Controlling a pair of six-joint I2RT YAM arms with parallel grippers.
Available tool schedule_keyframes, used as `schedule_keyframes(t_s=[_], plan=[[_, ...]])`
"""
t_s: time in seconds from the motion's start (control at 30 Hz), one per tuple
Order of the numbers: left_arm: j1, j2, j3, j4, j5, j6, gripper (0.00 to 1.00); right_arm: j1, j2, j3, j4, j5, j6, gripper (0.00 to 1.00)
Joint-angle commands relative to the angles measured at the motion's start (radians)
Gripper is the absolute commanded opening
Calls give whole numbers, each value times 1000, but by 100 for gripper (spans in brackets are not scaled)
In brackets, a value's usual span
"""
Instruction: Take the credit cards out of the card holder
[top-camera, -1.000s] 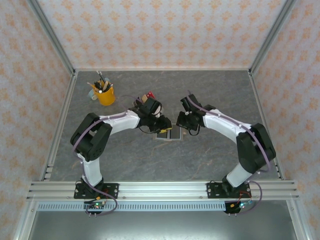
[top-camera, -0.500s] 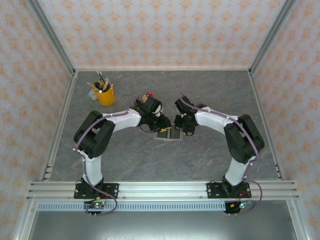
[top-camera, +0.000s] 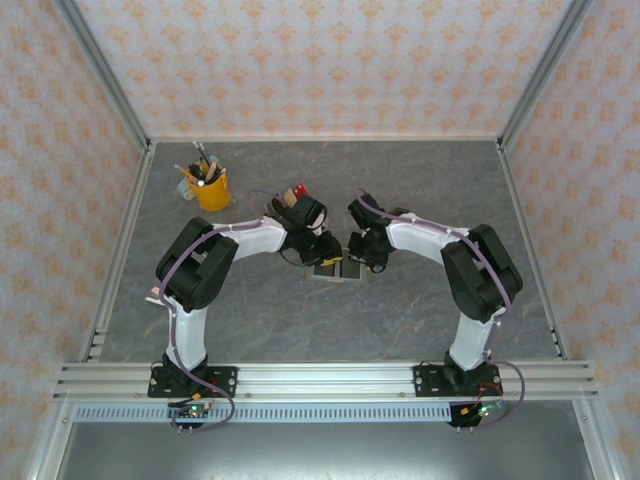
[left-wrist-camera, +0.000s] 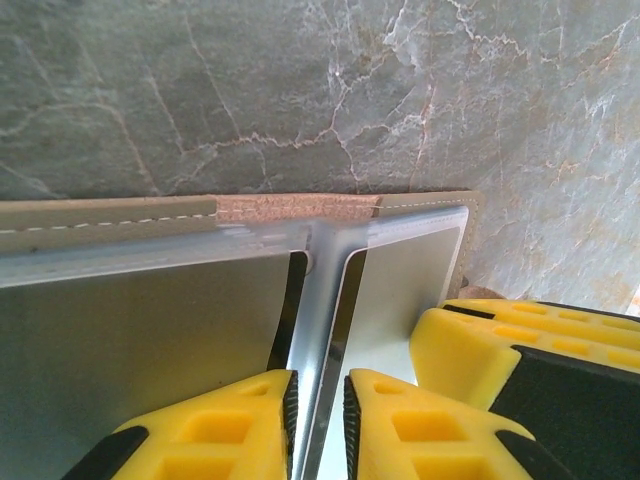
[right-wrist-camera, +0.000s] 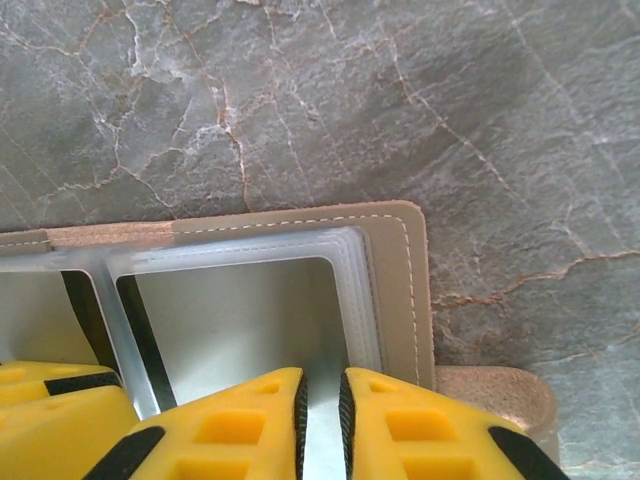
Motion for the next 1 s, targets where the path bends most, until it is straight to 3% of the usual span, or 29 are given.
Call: schedule_keyframes(t_s=[0.0, 0.73, 0.97], plan=[[-10, 16, 11, -28, -18, 32, 22, 0, 50, 3, -26, 19, -11, 20], [-6, 29, -13, 49, 34, 19, 19, -18, 67, -45, 25, -58, 6, 19], [6, 11, -42, 106, 59, 2, 14, -24, 62, -55, 23, -52, 6, 19]])
